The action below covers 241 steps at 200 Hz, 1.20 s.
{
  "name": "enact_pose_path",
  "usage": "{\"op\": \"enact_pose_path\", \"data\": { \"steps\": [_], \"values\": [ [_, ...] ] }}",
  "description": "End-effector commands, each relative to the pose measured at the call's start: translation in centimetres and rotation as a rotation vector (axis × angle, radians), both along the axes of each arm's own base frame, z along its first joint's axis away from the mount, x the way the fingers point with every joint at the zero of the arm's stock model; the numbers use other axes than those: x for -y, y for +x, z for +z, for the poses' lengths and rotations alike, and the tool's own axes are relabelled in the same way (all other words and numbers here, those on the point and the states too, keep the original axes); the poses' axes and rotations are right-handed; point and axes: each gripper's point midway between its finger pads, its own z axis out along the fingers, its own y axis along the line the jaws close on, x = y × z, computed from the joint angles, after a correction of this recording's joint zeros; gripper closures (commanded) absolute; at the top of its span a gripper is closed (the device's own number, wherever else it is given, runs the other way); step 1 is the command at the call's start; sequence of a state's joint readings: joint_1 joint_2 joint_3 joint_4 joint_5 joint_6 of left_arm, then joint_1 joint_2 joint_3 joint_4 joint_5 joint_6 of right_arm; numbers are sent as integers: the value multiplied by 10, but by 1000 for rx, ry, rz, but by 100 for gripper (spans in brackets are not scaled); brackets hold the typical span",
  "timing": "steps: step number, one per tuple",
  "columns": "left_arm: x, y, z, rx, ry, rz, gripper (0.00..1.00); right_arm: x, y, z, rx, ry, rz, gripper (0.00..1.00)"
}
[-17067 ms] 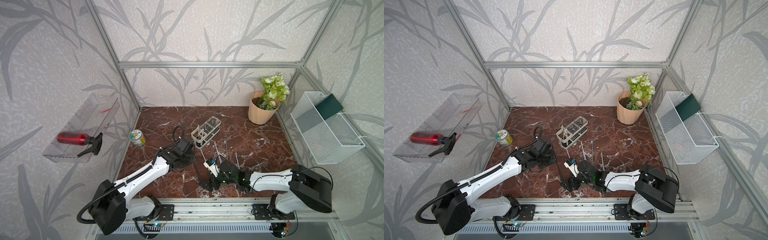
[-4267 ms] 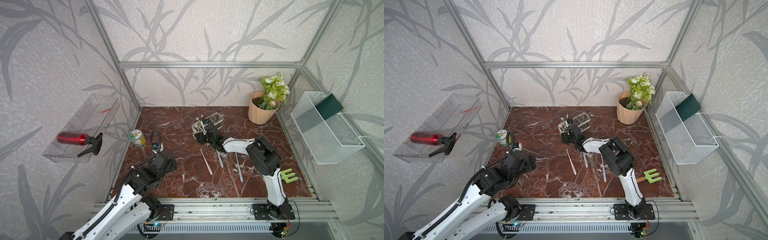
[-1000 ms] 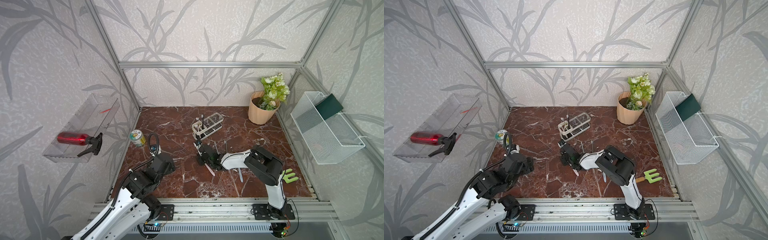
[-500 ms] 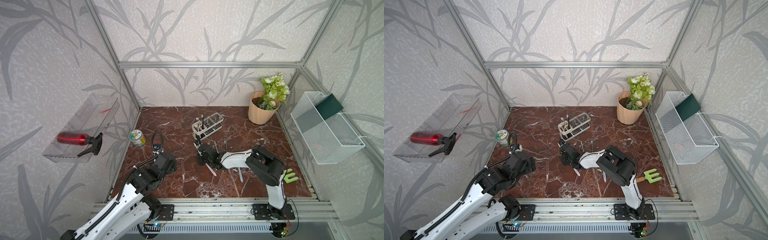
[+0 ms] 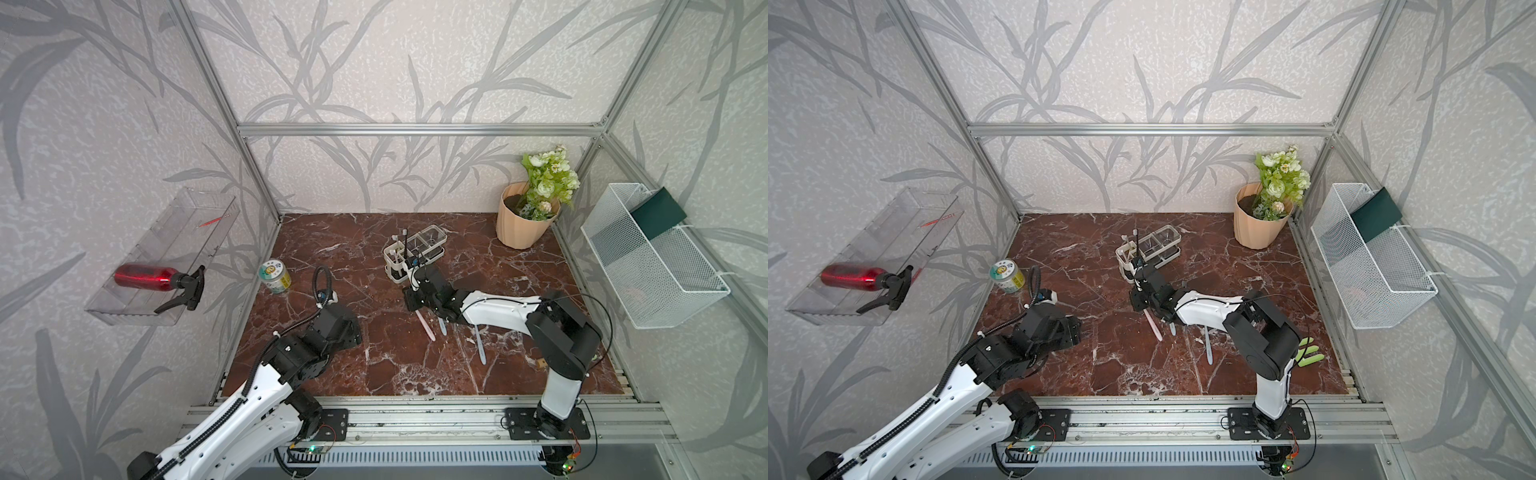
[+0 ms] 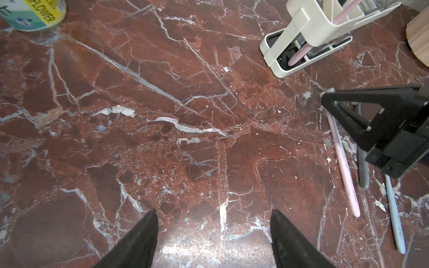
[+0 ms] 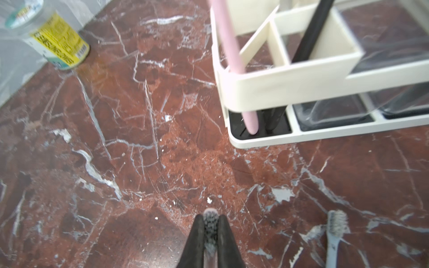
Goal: Place the toothbrush into the toothbrush holder
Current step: Pick up the toothbrush from the center of the board.
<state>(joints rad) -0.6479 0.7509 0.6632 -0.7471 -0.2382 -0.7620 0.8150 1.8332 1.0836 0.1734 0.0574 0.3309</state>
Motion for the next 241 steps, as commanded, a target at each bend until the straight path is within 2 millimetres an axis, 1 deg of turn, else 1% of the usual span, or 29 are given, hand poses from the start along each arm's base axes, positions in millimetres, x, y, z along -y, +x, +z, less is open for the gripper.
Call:
{"op": "enact_pose_path", "data": {
  "steps": [1, 29, 39, 69, 80, 82, 85, 109, 135, 165, 179, 211, 241],
  "values": [
    [20, 6, 1, 3, -73, -38, 25, 4, -2, 9, -32, 33, -6, 100],
    [43, 10, -2, -3, -158, -89, 25, 10, 1, 19, -39, 59, -24, 100],
    [51, 13, 0, 9, -189, -107, 25, 13, 2, 24, -40, 60, -32, 100],
    [74, 20, 8, 45, -255, -158, 25, 21, 6, 46, -56, 101, -62, 100],
    [85, 22, 10, 60, -284, -187, 25, 23, 7, 47, -74, 112, -69, 100],
    [86, 23, 10, 62, -288, -190, 25, 23, 6, 58, -62, 129, -69, 100],
    [89, 23, 11, 67, -295, -197, 25, 24, 7, 64, -56, 139, -70, 100],
    [113, 27, 15, 95, -336, -253, 25, 28, 9, 86, -56, 196, -85, 100],
    [138, 28, 29, 145, -426, -317, 26, 32, 14, 108, -46, 262, -100, 100],
    [159, 26, 42, 187, -537, -366, 25, 36, 20, 128, -49, 367, -95, 100],
    [167, 24, 46, 203, -584, -385, 26, 36, 21, 134, -53, 404, -95, 100],
    [181, 22, 54, 237, -642, -408, 26, 33, 18, 150, -48, 474, -76, 100],
    [196, 21, 62, 251, -722, -428, 30, 29, 15, 166, -50, 548, -64, 100]
  ]
}}
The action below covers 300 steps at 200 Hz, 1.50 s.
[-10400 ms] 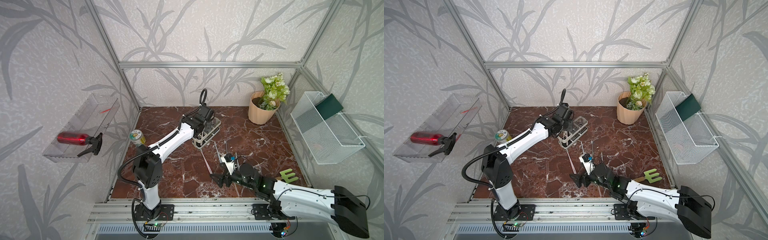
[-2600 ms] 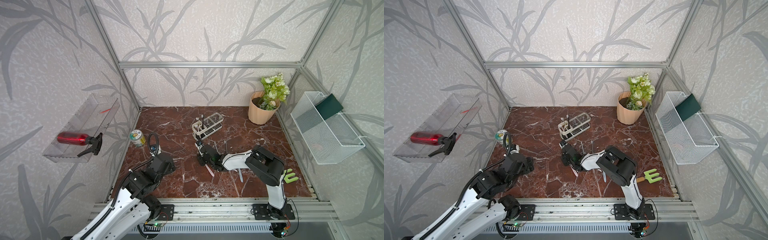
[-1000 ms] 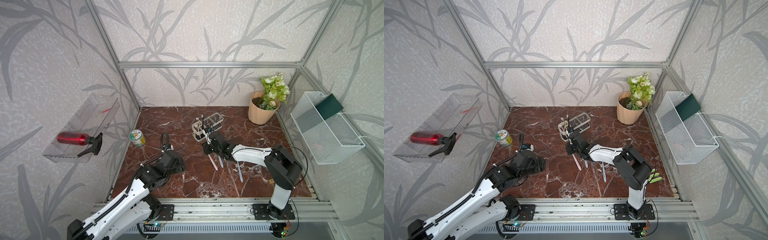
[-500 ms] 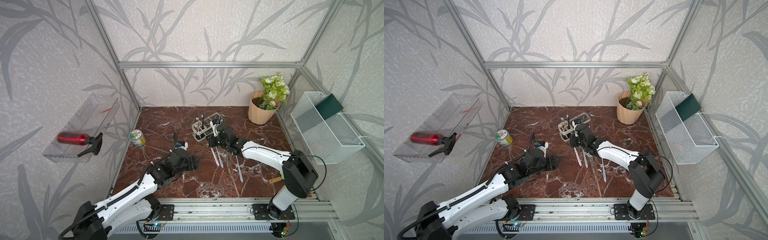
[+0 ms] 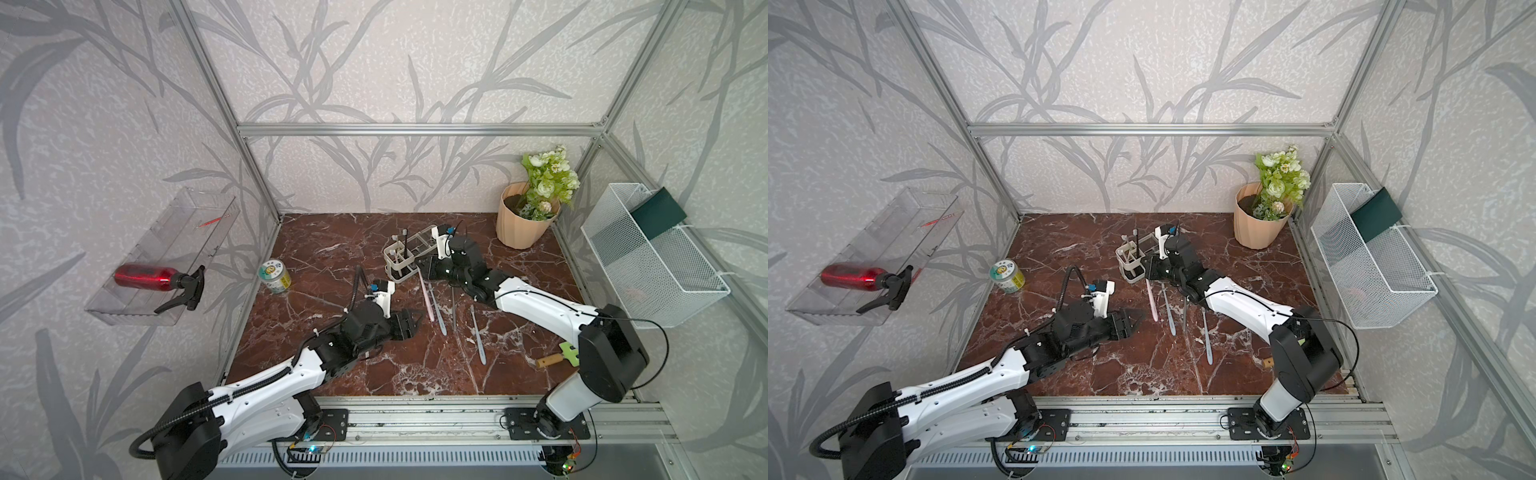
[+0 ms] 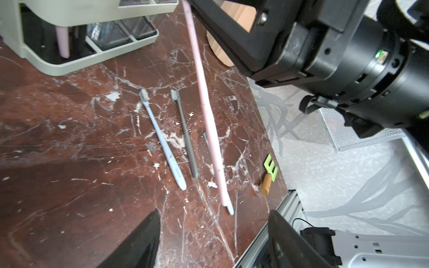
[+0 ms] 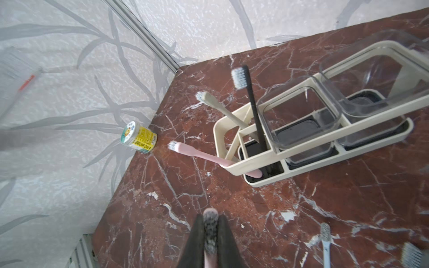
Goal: Place the toothbrush into the toothbrush holder
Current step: Pick up the toothbrush from the center of the board.
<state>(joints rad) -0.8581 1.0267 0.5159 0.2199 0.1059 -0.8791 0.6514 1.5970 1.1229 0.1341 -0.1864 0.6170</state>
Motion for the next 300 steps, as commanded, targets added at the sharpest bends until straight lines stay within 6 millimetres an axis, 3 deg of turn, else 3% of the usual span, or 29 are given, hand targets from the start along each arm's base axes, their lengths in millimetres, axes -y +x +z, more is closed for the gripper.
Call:
{"op": "enact_pose_path", "data": {
  "steps": [1, 56, 124, 232, 300],
  "values": [
    [16, 2, 23, 33, -128, -18, 31, -5, -6, 43, 51, 131, 21, 100],
    [33, 3, 17, 19, -87, -34, 42, -8, -13, 56, 41, 187, 43, 100],
    [23, 3, 21, 39, -34, 4, 57, -8, -17, 43, 14, 169, 57, 100],
    [24, 3, 16, 22, -30, 6, 81, -19, -25, 43, 6, 187, 89, 100],
    [20, 3, 13, 20, -9, 25, 89, -17, -27, 43, 10, 184, 90, 100]
  ]
}}
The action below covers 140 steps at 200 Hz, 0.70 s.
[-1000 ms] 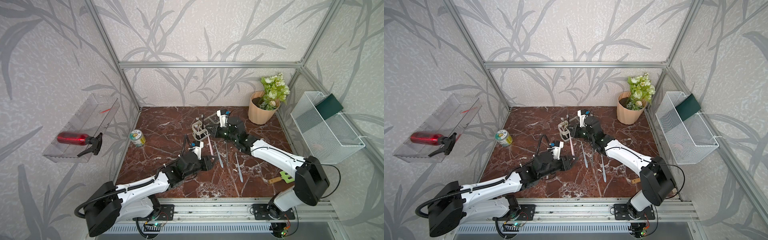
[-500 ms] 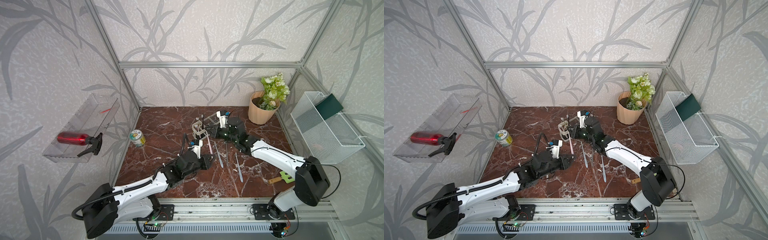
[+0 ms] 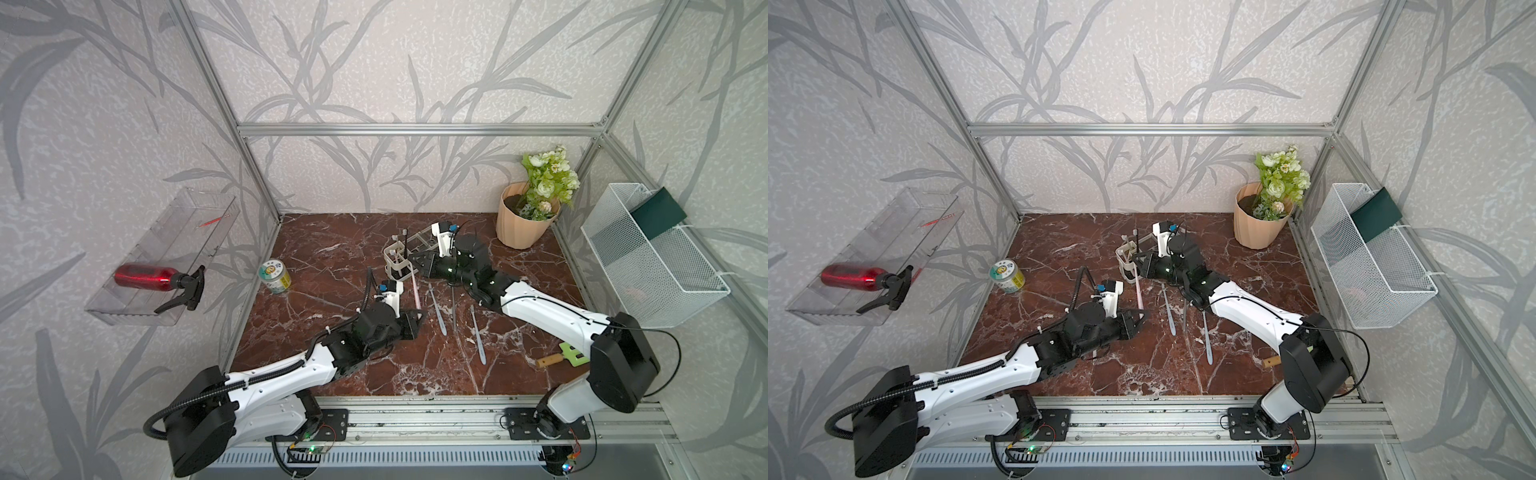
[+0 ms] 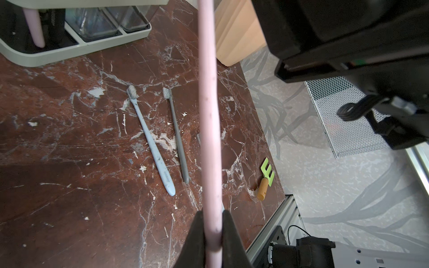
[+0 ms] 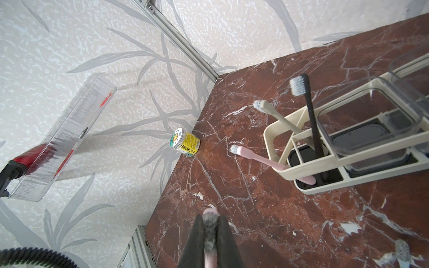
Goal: Place the toothbrush into the toothbrush holder
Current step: Pick up the toothbrush from the center of the board.
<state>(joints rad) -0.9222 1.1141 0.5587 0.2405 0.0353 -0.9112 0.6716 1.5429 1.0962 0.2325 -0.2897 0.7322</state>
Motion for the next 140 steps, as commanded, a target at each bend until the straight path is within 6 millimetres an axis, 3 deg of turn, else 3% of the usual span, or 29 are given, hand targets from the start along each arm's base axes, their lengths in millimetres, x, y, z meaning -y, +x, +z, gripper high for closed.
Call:
{"op": "enact_pose_path", "data": {
  "steps": [1, 38, 58, 79, 88, 105, 140],
  "values": [
    [1, 2, 19, 39, -25, 11, 90, 0, -5, 7, 22, 13, 11, 100],
    [-7, 1, 15, 38, 7, 28, 95, 3, -8, 6, 26, 1, 11, 100],
    [-14, -1, 11, 28, 51, 32, 100, 5, -11, 9, 38, -15, 22, 86],
    [-28, -7, 1, 5, 138, 39, 100, 10, -18, 12, 48, -50, 36, 61],
    [-35, -10, -3, -2, 182, 40, 100, 15, -21, 11, 39, -65, 37, 56],
    [-50, -17, -15, -25, 265, 42, 100, 20, -26, 11, 31, -106, 71, 47],
    [-71, -31, -32, -70, 432, -3, 100, 17, -37, 5, -68, -156, 203, 42]
  ]
}}
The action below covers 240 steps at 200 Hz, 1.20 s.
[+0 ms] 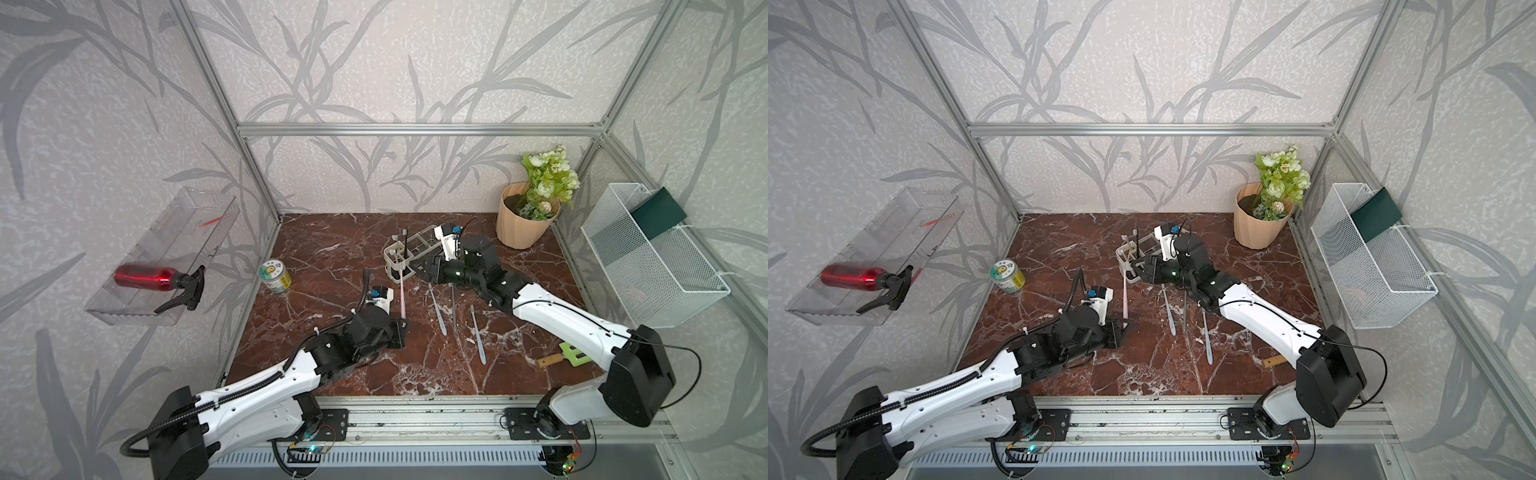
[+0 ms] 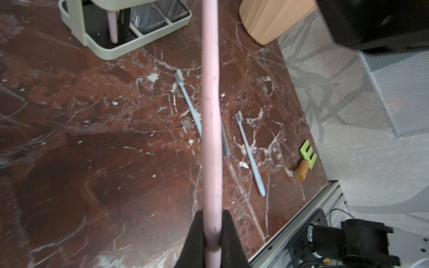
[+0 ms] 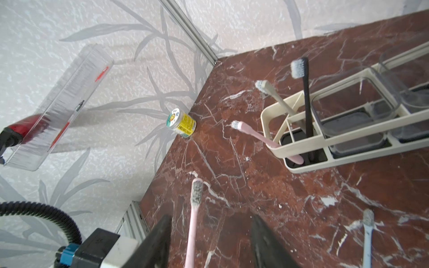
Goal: Place the toothbrush into the toothbrush holder
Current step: Pick up the toothbrush from the center of the board.
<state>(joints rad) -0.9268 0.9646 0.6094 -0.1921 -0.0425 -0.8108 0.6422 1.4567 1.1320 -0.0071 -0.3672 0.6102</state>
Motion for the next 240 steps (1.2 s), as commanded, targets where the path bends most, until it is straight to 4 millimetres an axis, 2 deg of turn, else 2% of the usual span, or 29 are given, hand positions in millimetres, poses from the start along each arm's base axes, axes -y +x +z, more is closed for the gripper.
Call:
{"op": "enact_pose_path", "data": {
  "steps": [1, 42, 77, 109, 188, 190, 193, 198, 240],
  "values": [
    [-23, -10, -12, -32, 167, -19, 100, -3, -15, -2, -69, -48, 126, 42],
    [-33, -19, -18, -63, 269, -60, 100, -16, -24, -14, -163, -94, 250, 40],
    [-31, -21, -13, -52, 258, -77, 100, -27, -30, -36, -242, -122, 315, 40],
    [-26, -22, -14, -52, 253, -100, 100, -37, -34, -41, -242, -140, 341, 41],
    [-22, -24, -11, -42, 245, -114, 100, -47, -27, -39, -209, -99, 331, 51],
    [-22, -24, -11, -41, 244, -113, 100, -47, -27, -40, -209, -102, 330, 51],
    [-22, -24, -11, -41, 244, -114, 100, -48, -24, -51, -229, -117, 327, 52],
    [-22, -25, -11, -40, 241, -113, 100, -48, -23, -54, -231, -125, 324, 53],
    [-20, -25, -12, -39, 229, -110, 100, -52, -23, -64, -247, -133, 331, 59]
  ]
}}
